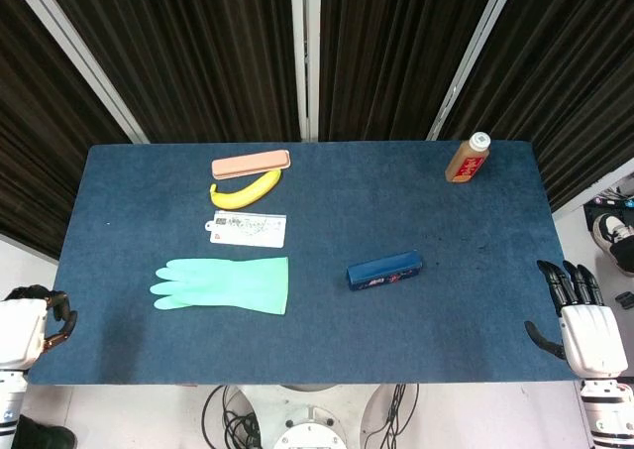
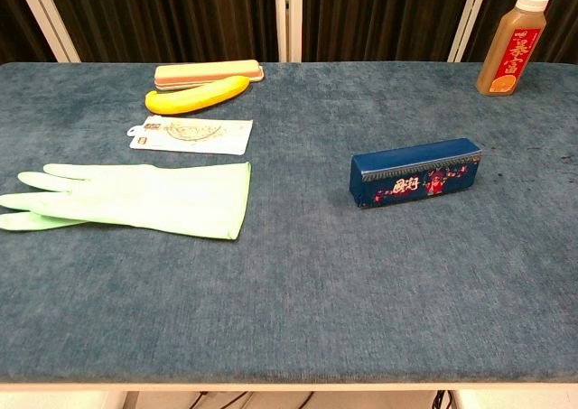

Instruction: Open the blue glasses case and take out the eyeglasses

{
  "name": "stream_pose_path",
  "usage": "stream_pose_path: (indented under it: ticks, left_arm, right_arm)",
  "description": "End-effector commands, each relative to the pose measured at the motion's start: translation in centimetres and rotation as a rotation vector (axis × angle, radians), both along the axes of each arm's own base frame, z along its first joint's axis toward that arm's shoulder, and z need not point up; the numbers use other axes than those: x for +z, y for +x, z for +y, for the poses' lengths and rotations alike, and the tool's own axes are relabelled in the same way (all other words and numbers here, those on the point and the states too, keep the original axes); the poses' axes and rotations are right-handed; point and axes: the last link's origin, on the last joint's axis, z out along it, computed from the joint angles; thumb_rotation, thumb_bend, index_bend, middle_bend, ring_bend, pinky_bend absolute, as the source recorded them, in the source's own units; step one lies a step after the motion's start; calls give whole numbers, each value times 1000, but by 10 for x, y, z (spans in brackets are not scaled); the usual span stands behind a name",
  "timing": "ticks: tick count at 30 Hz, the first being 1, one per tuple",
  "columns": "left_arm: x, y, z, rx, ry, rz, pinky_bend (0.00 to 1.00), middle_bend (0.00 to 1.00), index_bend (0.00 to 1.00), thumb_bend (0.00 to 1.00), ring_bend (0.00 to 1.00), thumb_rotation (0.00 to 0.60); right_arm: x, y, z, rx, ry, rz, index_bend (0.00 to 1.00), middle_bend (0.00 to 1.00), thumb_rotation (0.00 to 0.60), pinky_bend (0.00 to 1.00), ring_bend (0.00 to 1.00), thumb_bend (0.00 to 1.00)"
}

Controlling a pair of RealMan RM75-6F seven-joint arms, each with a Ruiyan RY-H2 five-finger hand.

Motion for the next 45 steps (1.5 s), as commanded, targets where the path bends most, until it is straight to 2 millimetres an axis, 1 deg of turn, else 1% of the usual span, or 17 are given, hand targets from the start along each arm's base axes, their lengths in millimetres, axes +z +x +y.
stream_pose_path:
  ticks: [1,12,17,20,24,27,31,36,40,45]
  left_arm:
    - [0,0,0,0,0,-1,412,661,667,373,429,600]
    - [0,0,0,-1,0,-1,411,661,667,372,429,600]
    - [0,0,0,-1,-1,-1,411,661,667,373,429,600]
    - [0,0,0,-1,-1,-2,411,661,667,373,429,600]
    - [0,0,0,-2,-1,-2,411,661,667,373,429,600]
    - [0,0,-1,-2,-1,-3,412,661,667,373,429,600]
    - [0,0,0,-1,-1,-4,411,661,667,373,429,600]
    - [0,0,0,-1,-3,-7,411,661,667,373,428,600]
    - [0,0,0,0,-4,-10,411,661,666,373,429,600]
    - [1,-1,0,-1,-6,-13,412,661,666,373,429,600]
  right_arm:
    - [-1,0,0,0,4,-1,0,123,600,0,0,176]
    - [-5,2,-1,11,33,-11,0,124,600,0,0,176]
    - [-15,7,-7,37,90,-13,0,132,600,0,0,177]
    - [-23,15,-15,69,141,-12,0,132,600,0,0,179]
    - [-37,26,-36,110,212,-3,0,133,600,0,0,179]
    - [-50,37,-58,136,259,-1,0,133,600,0,0,181]
    - [-71,52,-86,163,313,6,0,129,600,0,0,180]
    - [-99,68,-115,179,378,16,0,123,600,0,0,179]
    - [-119,81,-130,203,425,40,0,118,600,0,0,179]
    - [-137,93,-147,210,451,57,0,116,600,0,0,179]
